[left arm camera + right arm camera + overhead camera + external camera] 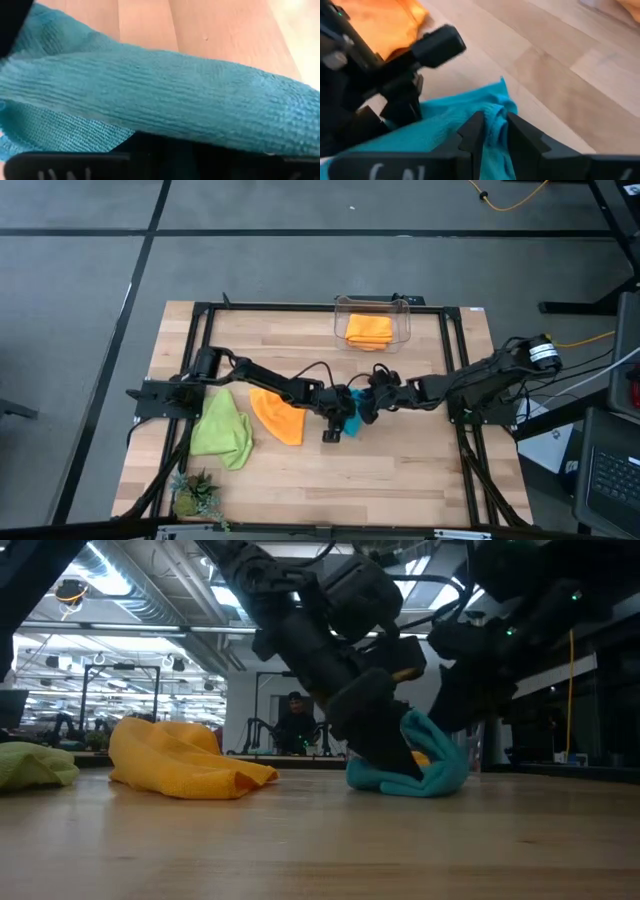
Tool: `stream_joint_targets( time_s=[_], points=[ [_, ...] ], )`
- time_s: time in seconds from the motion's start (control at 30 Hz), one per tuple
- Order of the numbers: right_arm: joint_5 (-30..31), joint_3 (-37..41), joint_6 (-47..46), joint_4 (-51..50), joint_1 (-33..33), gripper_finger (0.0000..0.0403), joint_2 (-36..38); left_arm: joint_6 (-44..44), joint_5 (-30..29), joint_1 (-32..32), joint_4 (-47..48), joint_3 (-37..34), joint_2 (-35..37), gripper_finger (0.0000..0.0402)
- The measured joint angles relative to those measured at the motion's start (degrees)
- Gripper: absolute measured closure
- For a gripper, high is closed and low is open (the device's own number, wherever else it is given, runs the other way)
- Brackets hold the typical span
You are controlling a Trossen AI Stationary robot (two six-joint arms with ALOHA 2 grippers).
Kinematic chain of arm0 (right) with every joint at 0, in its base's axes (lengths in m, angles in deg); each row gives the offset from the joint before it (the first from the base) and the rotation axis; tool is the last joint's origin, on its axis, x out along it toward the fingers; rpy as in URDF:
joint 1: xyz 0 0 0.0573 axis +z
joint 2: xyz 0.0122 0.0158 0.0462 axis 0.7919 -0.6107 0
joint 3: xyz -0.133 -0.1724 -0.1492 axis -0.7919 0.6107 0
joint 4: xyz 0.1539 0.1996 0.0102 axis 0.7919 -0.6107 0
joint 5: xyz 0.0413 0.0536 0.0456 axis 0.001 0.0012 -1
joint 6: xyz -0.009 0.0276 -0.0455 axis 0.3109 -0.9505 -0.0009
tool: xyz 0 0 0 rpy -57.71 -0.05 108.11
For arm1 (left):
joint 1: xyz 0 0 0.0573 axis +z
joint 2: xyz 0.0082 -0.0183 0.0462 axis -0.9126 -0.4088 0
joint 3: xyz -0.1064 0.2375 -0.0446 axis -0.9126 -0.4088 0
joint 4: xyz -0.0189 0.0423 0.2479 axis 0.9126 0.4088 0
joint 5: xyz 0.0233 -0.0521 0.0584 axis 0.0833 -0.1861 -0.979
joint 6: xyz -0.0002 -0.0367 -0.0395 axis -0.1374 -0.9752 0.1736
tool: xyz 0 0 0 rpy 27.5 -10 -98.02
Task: Fold microfiber towels
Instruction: Fold the blue microfiber towel
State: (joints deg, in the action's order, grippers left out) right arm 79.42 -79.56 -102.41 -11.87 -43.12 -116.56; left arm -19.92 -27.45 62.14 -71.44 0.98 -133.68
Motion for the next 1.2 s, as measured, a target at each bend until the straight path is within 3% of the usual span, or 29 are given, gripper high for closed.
stream_joint_targets(
  time_s=[0.33, 0.63, 0.97, 1.1, 1.2],
  points=[
    [1.1, 0.0, 0.0, 5.3, -0.4, 0.0319, -7.4, -0.5, 3.3, -0.7, -2.6, -0.5, -0.2, 0.031],
    [2.1, 0.1, 2.2, 6.4, -0.4, 0.0319, -8.1, -0.8, 3.0, -1.0, -2.4, -0.5, 0.1, 0.031],
    [17.0, -0.1, 13.8, 3.3, -0.7, 0.0319, 4.2, -3.3, 3.3, -1.1, -3.5, 0.0, 0.1, 0.031],
    [17.5, -0.2, 15.5, -1.4, -0.7, 0.0319, 10.6, -3.4, 3.3, -1.0, -3.5, 0.0, 0.1, 0.031],
    [13.1, -0.1, 13.4, -10.6, -0.6, 0.0319, 15.2, -4.0, 3.3, -1.0, -3.5, 0.0, 0.1, 0.031]
  ],
)
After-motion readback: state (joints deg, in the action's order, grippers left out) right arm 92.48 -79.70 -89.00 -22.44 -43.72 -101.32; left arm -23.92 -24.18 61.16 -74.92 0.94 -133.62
